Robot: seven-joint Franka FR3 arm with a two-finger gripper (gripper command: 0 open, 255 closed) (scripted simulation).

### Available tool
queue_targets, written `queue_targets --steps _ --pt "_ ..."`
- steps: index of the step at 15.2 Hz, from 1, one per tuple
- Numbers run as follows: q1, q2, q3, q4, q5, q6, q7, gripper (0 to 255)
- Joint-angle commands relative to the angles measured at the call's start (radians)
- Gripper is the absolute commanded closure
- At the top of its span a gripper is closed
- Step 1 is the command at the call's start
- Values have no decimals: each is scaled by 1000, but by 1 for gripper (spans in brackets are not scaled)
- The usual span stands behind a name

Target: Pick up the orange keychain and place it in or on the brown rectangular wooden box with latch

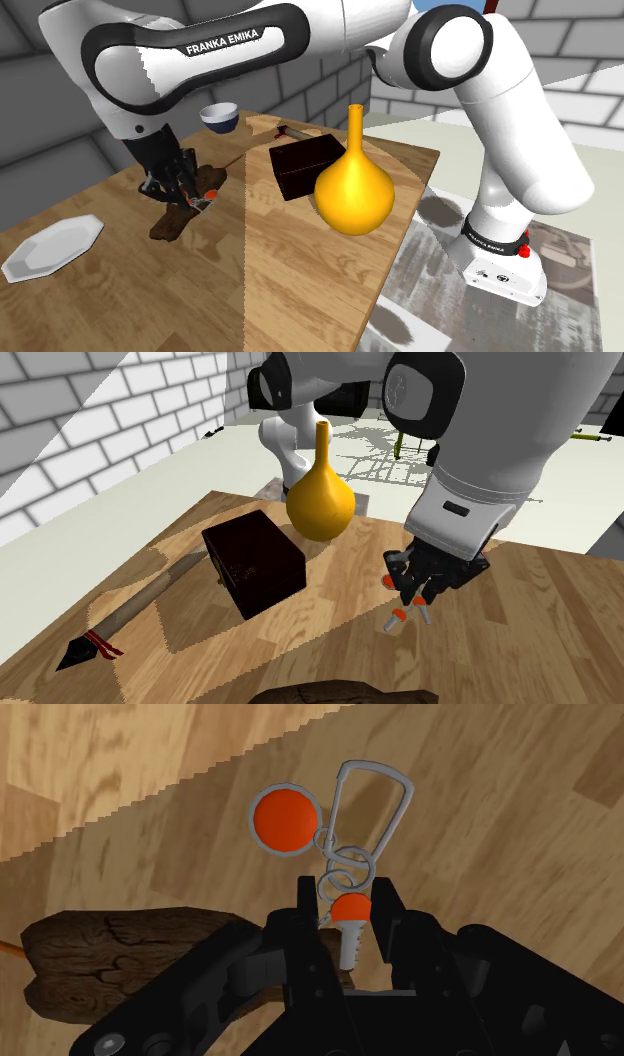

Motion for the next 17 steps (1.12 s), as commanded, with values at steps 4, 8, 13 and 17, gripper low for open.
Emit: queue_targets --steps 4,8,13,17 --pt "21 22 -2 109 -5 -85 -8 255" --pt "-40 -75 7 -22 22 -50 -32 255" --pt "-174 -281 9 -323 90 56 -117 255" --pt "-256 -416 -8 -496 141 109 -204 255"
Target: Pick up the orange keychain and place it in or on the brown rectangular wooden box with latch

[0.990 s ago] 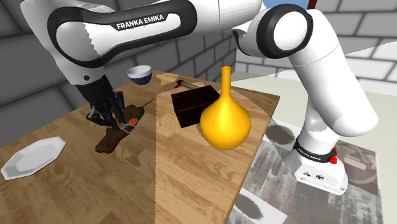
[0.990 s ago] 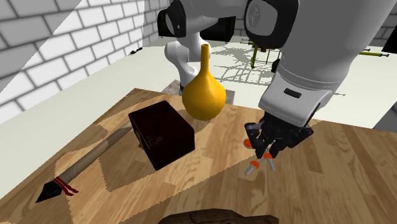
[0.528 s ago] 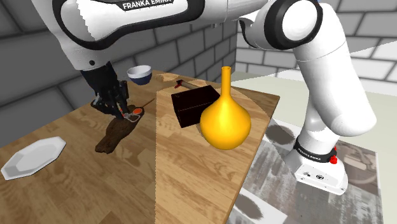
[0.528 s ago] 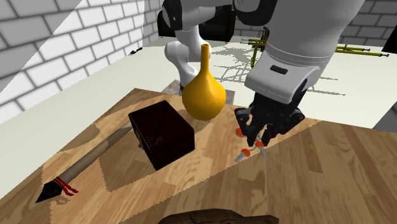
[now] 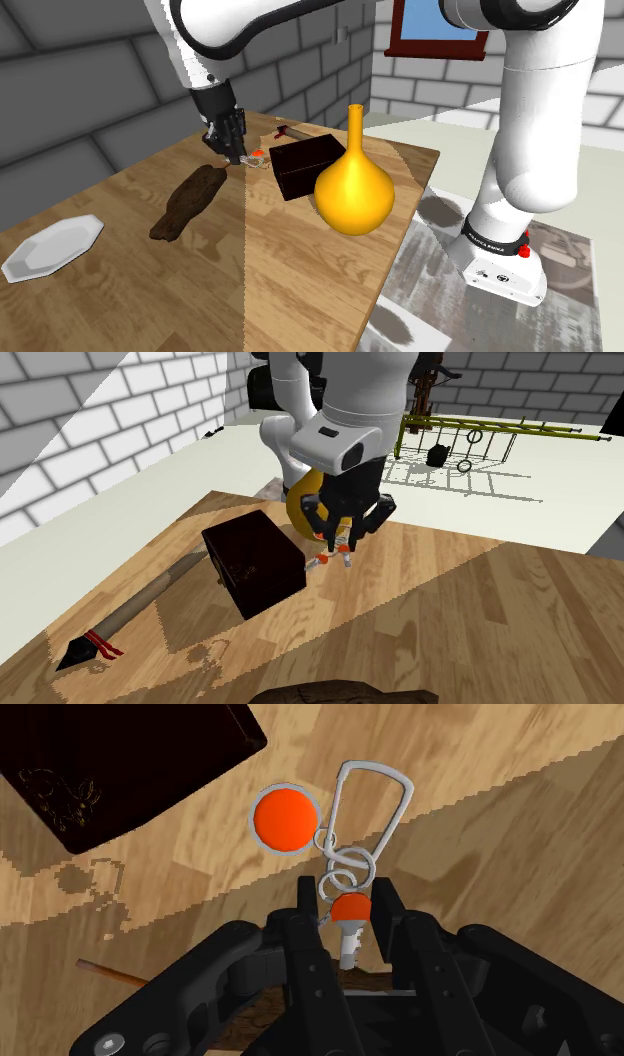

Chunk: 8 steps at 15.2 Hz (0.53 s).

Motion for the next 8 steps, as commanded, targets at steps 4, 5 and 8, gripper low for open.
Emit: queue_targets --steps 4,5,8 --pt "-82 -136 -38 -170 50 49 -121 255" --pt "-96 -163 -48 -201 59 56 -146 255" --pt "-134 -237 -81 -284 81 72 -221 255"
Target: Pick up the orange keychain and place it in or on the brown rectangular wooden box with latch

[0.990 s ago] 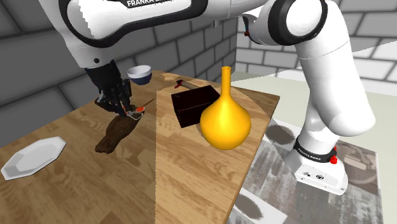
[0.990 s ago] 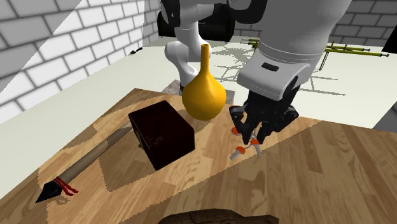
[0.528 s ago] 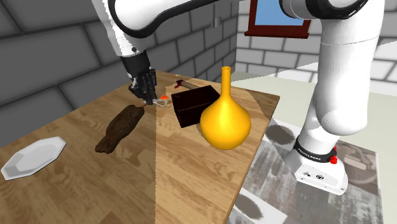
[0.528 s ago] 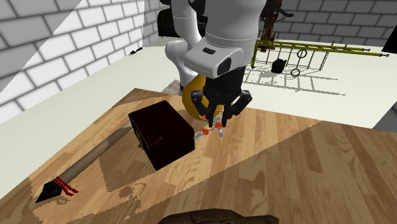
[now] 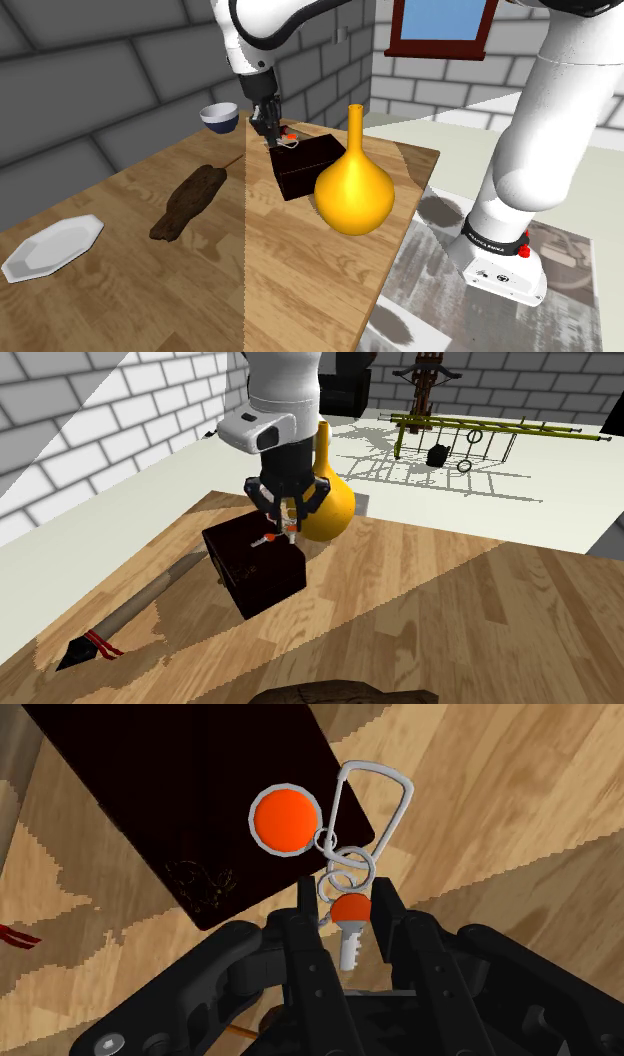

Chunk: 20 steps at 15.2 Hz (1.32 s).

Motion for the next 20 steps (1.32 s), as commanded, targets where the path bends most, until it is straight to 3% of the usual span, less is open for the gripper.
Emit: queue_targets --steps 1,6,20 --pt "-25 -38 -25 -39 9 5 -54 255" --pt "-79 -136 -91 -144 25 19 -180 255" --pt "-78 -103 -88 -286 17 192 -169 255"
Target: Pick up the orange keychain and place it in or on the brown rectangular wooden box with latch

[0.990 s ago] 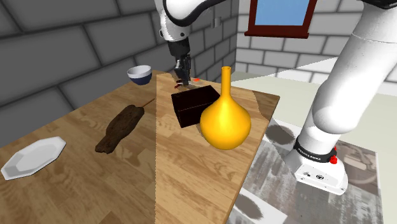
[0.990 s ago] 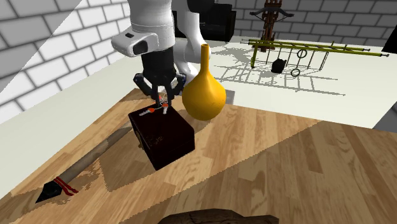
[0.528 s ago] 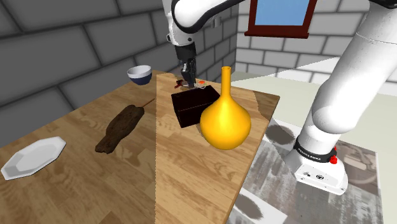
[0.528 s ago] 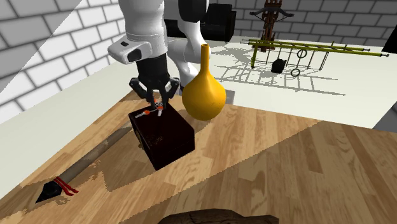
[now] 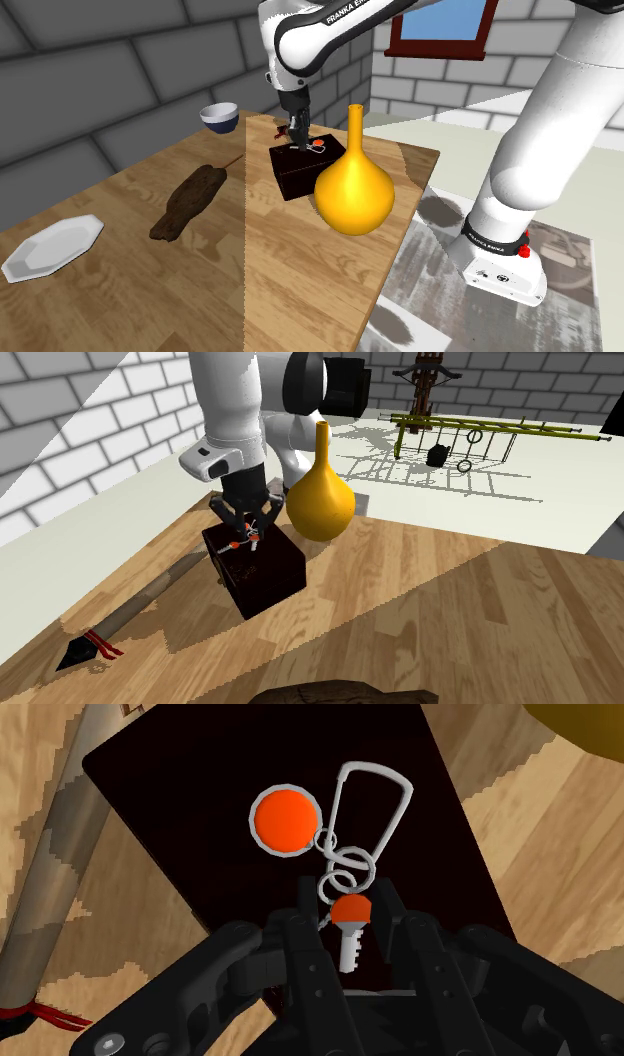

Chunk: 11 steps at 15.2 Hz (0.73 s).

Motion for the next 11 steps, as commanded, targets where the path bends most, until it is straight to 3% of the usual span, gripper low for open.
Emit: queue_targets --steps 1,9,10,11 --pt "0 9 1 -18 -2 27 3 255" --pt "0 14 1 -29 -4 42 4 255" --pt "0 14 1 -28 -4 42 4 0" --pt "0 14 1 -28 -4 42 4 0"
